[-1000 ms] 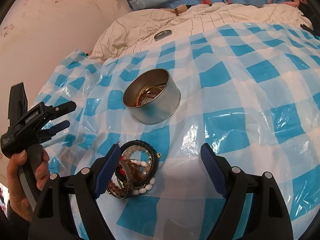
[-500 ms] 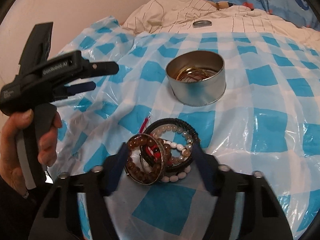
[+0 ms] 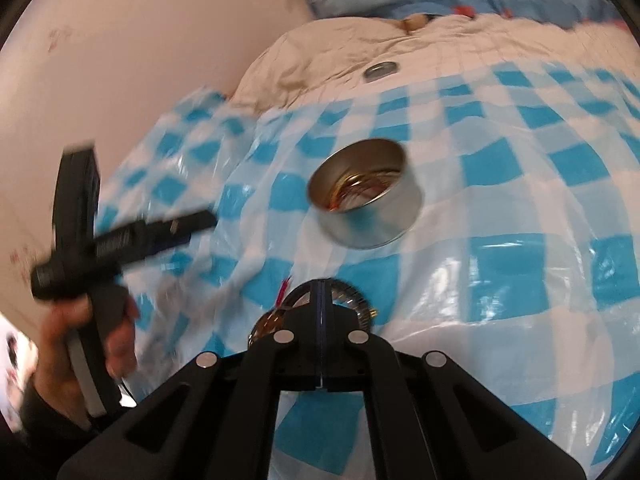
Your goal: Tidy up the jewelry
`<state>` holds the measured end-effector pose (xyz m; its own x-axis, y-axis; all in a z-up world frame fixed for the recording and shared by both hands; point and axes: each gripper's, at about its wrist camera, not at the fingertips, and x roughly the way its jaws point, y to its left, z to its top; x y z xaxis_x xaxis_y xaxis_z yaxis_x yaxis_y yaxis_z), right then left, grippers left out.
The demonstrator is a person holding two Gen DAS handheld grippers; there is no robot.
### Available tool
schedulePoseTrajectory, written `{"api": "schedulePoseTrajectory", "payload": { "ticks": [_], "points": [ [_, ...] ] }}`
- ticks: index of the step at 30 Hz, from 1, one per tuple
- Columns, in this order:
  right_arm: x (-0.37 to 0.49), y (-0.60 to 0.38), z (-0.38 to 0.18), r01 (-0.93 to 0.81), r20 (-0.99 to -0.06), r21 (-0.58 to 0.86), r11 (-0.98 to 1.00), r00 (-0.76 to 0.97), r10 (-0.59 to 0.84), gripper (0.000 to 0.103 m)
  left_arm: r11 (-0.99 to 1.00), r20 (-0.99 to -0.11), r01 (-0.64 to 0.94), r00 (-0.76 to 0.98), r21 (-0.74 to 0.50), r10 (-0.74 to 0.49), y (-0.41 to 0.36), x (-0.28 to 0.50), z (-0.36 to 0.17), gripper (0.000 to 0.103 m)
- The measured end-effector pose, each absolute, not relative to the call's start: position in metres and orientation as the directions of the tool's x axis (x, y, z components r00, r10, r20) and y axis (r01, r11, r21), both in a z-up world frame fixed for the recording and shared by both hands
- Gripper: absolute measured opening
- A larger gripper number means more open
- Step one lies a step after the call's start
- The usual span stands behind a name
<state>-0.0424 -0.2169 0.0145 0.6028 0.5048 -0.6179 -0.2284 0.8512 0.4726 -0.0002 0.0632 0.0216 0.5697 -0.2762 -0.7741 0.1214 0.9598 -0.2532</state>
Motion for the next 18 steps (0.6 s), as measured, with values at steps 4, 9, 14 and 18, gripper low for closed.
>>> {"api": "schedulePoseTrajectory", "payload": {
  "ticks": [4,9,14,18],
  "points": [
    [-0.038,-0.208,0.012,-0.26,-0.622,0.509,0.82,0.547,0.56,0.012,0.968,-0.795,0.15,0.552,-0.202,-0.251,0.051,-0.002,0.017,0.093],
    [-0.048,-0.178,0.014,-0.325,-0.652,0.359,0.875,0.584,0.484,0.074,0.97,-0.803,0.141,0.544,-0.199,-0.244,0.043,0.007,0.018,0.093],
    [-0.037,-0.164,-0.002,-0.325,-0.7,0.292,0.9,0.568,0.432,0.046,0.969,-0.802,0.143,0.544,-0.201,-0.247,0.039,0.01,0.019,0.093],
    [-0.032,-0.16,-0.016,-0.328,-0.745,0.264,0.907,0.528,0.408,0.008,0.969,-0.803,0.15,0.542,-0.199,-0.249,0.038,0.01,0.019,0.093]
  ]
}}
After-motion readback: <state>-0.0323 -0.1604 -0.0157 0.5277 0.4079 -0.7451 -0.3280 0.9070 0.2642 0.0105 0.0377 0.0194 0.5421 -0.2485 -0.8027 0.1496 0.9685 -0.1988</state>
